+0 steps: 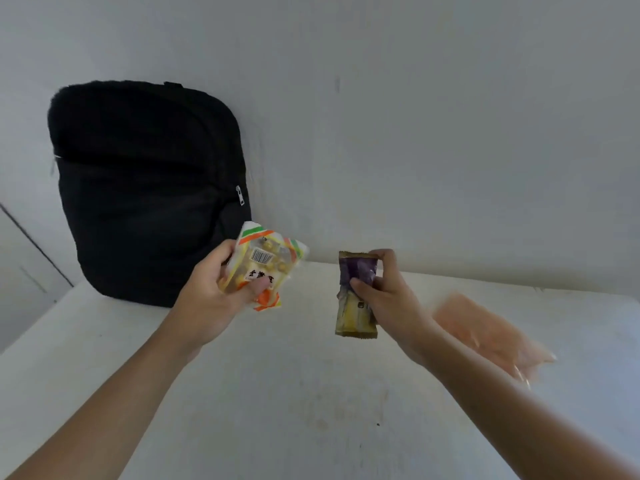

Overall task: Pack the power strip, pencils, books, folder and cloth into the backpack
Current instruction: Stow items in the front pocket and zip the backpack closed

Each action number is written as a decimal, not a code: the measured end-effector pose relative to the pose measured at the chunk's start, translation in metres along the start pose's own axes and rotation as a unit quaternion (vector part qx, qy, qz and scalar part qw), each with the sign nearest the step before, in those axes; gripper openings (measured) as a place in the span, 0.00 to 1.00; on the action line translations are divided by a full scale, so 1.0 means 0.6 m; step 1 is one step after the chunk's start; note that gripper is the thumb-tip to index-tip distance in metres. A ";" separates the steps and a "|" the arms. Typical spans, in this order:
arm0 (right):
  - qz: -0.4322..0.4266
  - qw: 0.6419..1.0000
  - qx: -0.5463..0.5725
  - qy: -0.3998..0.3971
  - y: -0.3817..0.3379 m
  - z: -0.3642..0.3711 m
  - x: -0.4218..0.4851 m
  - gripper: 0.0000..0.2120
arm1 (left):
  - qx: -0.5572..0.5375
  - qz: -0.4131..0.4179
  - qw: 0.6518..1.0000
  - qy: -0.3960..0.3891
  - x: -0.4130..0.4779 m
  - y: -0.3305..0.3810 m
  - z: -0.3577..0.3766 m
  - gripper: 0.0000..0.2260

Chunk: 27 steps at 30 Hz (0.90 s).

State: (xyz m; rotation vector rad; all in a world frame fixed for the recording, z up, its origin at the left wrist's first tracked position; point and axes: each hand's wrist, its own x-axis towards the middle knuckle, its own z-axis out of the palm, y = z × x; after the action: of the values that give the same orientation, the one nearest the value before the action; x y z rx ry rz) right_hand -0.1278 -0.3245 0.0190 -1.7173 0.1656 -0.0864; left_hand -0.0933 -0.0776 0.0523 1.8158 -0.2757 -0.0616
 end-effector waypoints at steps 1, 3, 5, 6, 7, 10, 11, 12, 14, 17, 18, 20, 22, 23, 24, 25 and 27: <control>-0.005 1.000 0.004 -0.003 -0.020 0.033 0.016 0.15 | 0.001 0.016 1.000 0.016 0.008 0.004 -0.039 0.13; -0.010 1.000 0.025 -0.007 -0.056 0.084 0.039 0.16 | 0.005 0.046 0.998 0.042 0.024 0.013 -0.099 0.12; -0.020 0.999 0.044 -0.007 -0.090 0.130 0.057 0.16 | 0.018 0.075 0.996 0.054 0.040 0.022 -0.151 0.12; -0.028 0.998 0.048 -0.005 -0.107 0.159 0.069 0.16 | 0.029 0.090 0.994 0.059 0.047 0.026 -0.183 0.15; -0.035 0.998 0.053 -0.002 -0.123 0.185 0.077 0.15 | 0.047 0.106 0.991 0.066 0.056 0.029 -0.211 0.16; -0.070 0.994 0.086 -0.003 -0.170 0.244 0.092 0.14 | 0.103 0.142 0.981 0.086 0.085 0.039 -0.270 0.18; -0.085 0.992 0.096 -0.003 -0.186 0.265 0.098 0.14 | 0.114 0.149 0.978 0.091 0.098 0.042 -0.293 0.17; -0.098 0.990 0.100 0.001 -0.200 0.278 0.102 0.14 | 0.123 0.154 0.976 0.093 0.111 0.044 -0.306 0.16; -0.132 0.987 0.093 0.014 -0.231 0.308 0.114 0.15 | 0.131 0.167 0.973 0.092 0.137 0.049 -0.341 0.13; -0.186 0.980 0.070 0.029 -0.272 0.343 0.135 0.16 | 0.123 0.192 0.969 0.096 0.177 0.060 -0.381 0.12; -0.204 0.976 0.061 0.036 -0.281 0.352 0.144 0.16 | 0.125 0.199 0.967 0.097 0.191 0.060 -0.390 0.12; -0.242 0.967 0.046 0.062 -0.297 0.374 0.168 0.16 | 0.154 0.207 0.962 0.095 0.220 0.057 -0.405 0.11; -0.276 0.955 0.039 0.098 -0.304 0.399 0.192 0.16 | 0.205 0.200 0.956 0.066 0.247 0.046 -0.412 0.10; -0.289 0.950 0.039 0.113 -0.306 0.413 0.203 0.16 | 0.233 0.200 0.951 0.036 0.257 0.038 -0.415 0.10; -0.296 0.946 0.041 0.123 -0.303 0.423 0.210 0.16 | 0.257 0.209 0.943 0.003 0.263 0.029 -0.414 0.10; -0.300 0.944 0.038 0.130 -0.297 0.433 0.219 0.16 | 0.279 0.220 0.934 -0.029 0.270 0.019 -0.415 0.09; -0.294 0.945 0.010 0.141 -0.275 0.445 0.232 0.17 | 0.317 0.225 0.919 -0.066 0.274 0.004 -0.424 0.07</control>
State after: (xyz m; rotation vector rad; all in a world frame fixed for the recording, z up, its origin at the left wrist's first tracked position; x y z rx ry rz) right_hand 0.0599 -0.0619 0.1360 -1.6788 -0.1442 -0.7749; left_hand 0.1130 0.1263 0.1382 2.3423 -0.8851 0.2601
